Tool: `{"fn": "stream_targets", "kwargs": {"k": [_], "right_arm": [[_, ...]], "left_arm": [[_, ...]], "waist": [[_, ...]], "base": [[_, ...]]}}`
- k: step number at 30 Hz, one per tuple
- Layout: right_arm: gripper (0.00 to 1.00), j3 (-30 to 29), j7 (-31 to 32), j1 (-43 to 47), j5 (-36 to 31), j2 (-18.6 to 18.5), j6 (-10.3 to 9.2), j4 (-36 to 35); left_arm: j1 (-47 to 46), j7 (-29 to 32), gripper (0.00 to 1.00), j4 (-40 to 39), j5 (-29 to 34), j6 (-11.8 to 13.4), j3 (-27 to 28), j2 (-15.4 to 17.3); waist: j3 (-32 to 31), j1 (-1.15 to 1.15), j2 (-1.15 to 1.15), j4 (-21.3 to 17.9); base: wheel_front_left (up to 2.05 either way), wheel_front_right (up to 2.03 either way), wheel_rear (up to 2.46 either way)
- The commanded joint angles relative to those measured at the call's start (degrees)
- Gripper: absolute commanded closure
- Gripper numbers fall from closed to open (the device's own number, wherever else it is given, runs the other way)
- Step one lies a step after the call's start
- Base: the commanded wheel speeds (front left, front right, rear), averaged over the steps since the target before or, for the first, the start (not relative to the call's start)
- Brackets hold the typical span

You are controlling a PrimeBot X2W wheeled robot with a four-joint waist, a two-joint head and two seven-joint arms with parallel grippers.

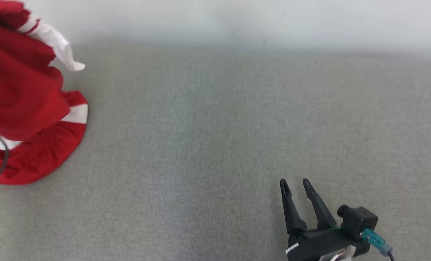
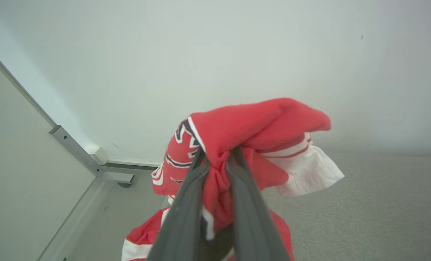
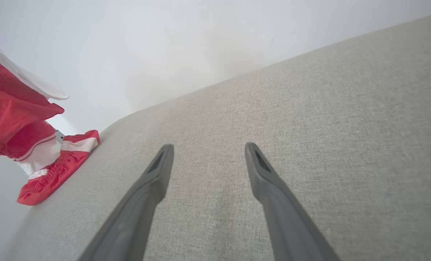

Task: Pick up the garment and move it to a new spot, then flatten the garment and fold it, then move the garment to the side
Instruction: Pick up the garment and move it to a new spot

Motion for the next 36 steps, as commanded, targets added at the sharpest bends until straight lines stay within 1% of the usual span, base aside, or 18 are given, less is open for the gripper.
{"fn": "stream_targets", "kwargs": {"k": [1,4,6,9,12,16,19,20,23,26,30,33,34,35,36], "right_arm": [[0.0,-0.1,-0.6,1.1,0.6,0.1,-0.12,0.8],[0.0,-0.6,-0.8,1.6,0.8,0.1,-0.12,1.6],[0.0,-0.9,-1.0,1.8,0.9,0.1,-0.12,1.9],[0.0,-1.1,-1.0,2.4,0.5,0.1,-0.12,2.1],[0.0,-1.5,-1.1,3.0,0.0,0.1,-0.12,2.1],[0.0,-1.6,-1.1,3.5,-0.2,0.1,-0.12,2.1],[0.0,-1.6,-1.1,3.2,-0.2,0.1,-0.12,1.5],[0.0,-1.6,-1.1,3.2,-0.2,0.1,-0.12,1.5],[0.0,-1.8,-1.1,3.5,-0.5,0.1,-0.12,1.0],[0.0,-1.8,-0.8,3.4,-0.9,0.1,-0.12,0.6],[0.0,-2.0,-0.7,2.4,-1.9,0.1,-0.12,-0.2],[0.0,-1.7,-0.6,1.7,-2.3,0.1,-0.12,-0.6],[0.0,-1.6,-0.5,1.6,-2.3,0.1,-0.12,-0.7],[0.0,-1.4,-0.5,1.4,-2.5,0.1,-0.12,-0.7],[0.0,-1.5,-0.5,1.3,-2.5,0.1,-0.12,-0.8]], "left_arm": [[-1.1,1.0,1.0,-2.5,0.2,-0.3,-1.1,-0.8],[-2.0,2.5,1.0,-6.2,-0.4,-0.5,-3.1,-1.9],[-2.6,3.5,1.0,-8.6,-0.6,-0.6,-4.8,-2.5],[-3.3,4.2,1.0,-12.2,-1.9,-0.8,-7.4,-4.2],[-3.8,3.7,1.0,-15.1,-3.4,-1.0,-9.7,-6.1],[-1.8,1.9,1.0,-17.5,-4.6,-0.8,-12.6,-9.5],[0.2,0.9,1.0,-18.2,-3.4,-0.6,-14.8,-11.0],[0.2,0.9,1.0,-18.2,-3.4,-0.6,-14.8,-11.0],[2.7,-0.6,1.0,-17.4,-2.7,-0.1,-16.7,-12.8],[5.6,-2.6,1.0,-15.1,-3.3,0.6,-17.9,-15.3],[9.5,-5.8,1.0,-10.0,-2.0,1.1,-20.4,-18.1],[11.4,-7.9,1.0,-4.5,-1.3,1.1,-22.5,-19.7],[11.6,-9.1,0.93,-2.8,-0.7,0.9,-23.0,-20.1],[11.9,-10.5,0.56,-0.9,-0.2,1.0,-23.5,-20.7],[12.1,-12.0,0.11,0.4,0.9,1.4,-24.2,-21.4]], "waist": [[-5.4,0.01,0.0,-1.0],[-7.2,0.01,0.0,-2.7],[-8.0,0.01,0.0,-4.4],[-8.9,0.01,0.0,-7.2],[-9.4,0.01,0.0,-10.3],[-9.8,0.01,0.0,-14.7],[-9.4,0.01,0.0,-18.0],[-9.4,0.01,0.0,-18.0],[-8.5,0.01,0.0,-20.7],[-7.2,0.01,0.0,-22.7],[-5.2,0.01,0.0,-24.4],[-3.8,0.01,0.0,-24.9],[-3.5,0.01,0.0,-25.0],[-3.1,0.01,0.0,-25.0],[-2.7,0.01,0.0,-24.8]], "base": [[0.0,0.0,0.0],[0.0,0.0,0.0],[0.0,0.0,0.0],[0.0,0.0,0.0],[0.0,0.0,0.0],[0.0,0.0,0.0],[0.0,0.0,0.0],[0.0,0.0,0.0],[0.0,0.0,0.0],[0.0,0.0,0.0],[0.0,0.0,0.0],[0.0,0.0,0.0],[0.0,0.0,0.0],[0.0,0.0,0.0],[0.0,0.0,0.0]]}}
